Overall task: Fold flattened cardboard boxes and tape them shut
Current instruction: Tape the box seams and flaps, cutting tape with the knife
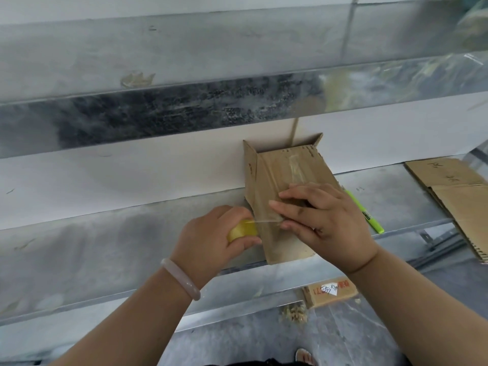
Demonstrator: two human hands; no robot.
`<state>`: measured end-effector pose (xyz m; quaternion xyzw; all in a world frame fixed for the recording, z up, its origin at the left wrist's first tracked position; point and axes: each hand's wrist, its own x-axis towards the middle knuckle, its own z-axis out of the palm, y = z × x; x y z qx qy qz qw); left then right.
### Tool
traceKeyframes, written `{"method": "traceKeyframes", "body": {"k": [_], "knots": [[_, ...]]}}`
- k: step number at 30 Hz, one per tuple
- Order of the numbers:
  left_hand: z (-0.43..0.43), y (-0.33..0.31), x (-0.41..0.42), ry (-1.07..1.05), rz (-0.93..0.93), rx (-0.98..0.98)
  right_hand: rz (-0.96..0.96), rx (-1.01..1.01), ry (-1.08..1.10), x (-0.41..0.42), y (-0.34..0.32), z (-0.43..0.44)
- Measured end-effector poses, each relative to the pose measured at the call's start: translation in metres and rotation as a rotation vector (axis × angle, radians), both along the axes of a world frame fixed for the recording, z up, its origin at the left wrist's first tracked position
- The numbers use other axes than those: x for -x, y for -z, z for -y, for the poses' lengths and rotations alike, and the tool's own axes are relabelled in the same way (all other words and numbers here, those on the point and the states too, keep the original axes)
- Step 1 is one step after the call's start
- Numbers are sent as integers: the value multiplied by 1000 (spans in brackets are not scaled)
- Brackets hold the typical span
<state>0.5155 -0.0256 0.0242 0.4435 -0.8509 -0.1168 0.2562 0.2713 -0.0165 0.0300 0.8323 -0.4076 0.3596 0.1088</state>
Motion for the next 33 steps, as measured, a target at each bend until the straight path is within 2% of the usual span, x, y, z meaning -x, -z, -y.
{"method": "traceKeyframes", "body": {"k": [4,8,12,17,26,28,30,32,33], "knots": [[-3,6,3,-12,-101,-41,-90,21,27,-3,-1,-2],[-5,9,4,5,-224,8,-86,24,46,-5,-1,-2],[-3,14,-1,-13,-186,4,-93,29,53,-6,-1,-3],[-6,16,1,-49,-280,-101,-115,29,63,-6,-1,-3],[-3,13,21,-64,-322,-154,-288,146,10,8,0,0],[-3,13,22,-72,-324,-156,-113,164,97,22,5,-7],[-5,13,20,-87,-311,-157,203,49,345,42,19,-17],[-7,14,18,-100,-300,-168,457,-289,679,69,42,-19],[-7,14,18,-102,-296,-171,442,-513,820,84,55,-17]]}}
